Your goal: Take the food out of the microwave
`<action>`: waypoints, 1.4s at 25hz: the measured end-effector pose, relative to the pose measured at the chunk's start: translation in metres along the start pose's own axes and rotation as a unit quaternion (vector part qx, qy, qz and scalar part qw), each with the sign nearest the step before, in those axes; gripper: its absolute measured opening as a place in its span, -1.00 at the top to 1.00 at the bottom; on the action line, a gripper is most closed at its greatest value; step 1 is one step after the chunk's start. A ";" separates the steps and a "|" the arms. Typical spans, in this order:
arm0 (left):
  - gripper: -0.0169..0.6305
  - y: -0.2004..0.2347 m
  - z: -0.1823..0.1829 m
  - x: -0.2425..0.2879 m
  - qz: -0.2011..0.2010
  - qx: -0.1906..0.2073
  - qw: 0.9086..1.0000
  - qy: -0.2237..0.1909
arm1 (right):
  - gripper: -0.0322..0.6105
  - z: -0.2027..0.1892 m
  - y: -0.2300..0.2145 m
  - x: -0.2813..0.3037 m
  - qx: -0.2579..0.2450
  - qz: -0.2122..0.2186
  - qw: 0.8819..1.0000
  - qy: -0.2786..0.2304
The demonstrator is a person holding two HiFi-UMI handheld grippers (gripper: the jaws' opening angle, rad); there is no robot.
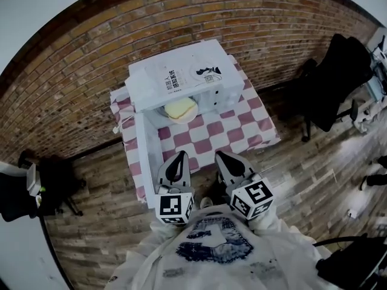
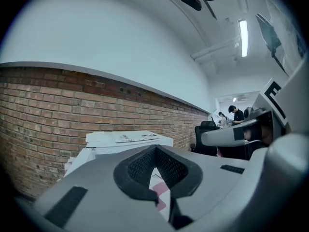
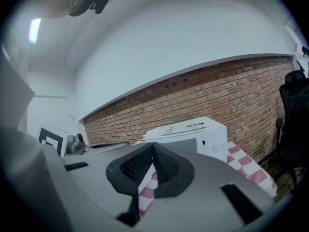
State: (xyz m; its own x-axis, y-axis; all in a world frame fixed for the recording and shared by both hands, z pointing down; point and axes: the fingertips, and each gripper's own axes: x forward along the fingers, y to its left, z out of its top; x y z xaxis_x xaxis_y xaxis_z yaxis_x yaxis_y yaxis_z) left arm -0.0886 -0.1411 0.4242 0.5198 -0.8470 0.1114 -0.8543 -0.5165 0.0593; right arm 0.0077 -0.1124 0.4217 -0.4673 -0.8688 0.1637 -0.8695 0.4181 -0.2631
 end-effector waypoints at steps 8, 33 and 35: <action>0.92 0.018 0.003 0.037 0.033 -0.009 0.999 0.003 | 0.86 0.013 -0.026 0.040 -0.003 0.036 0.999 0.006; 0.92 0.056 -0.017 0.112 0.120 -0.050 0.991 0.038 | 0.86 0.032 -0.095 0.122 -0.012 0.114 0.993 0.032; 0.92 0.057 -0.018 0.113 0.122 -0.052 0.990 0.038 | 0.86 0.033 -0.096 0.123 -0.013 0.116 0.993 0.033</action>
State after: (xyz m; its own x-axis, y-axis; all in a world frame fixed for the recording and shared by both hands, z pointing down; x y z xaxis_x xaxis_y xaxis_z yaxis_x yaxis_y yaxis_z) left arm -0.0786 -0.2643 0.4580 0.2996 -0.9308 0.2092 -0.9524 -0.2789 0.1230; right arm 0.0388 -0.2684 0.4362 -0.6649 -0.7289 0.1631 -0.7399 0.6128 -0.2775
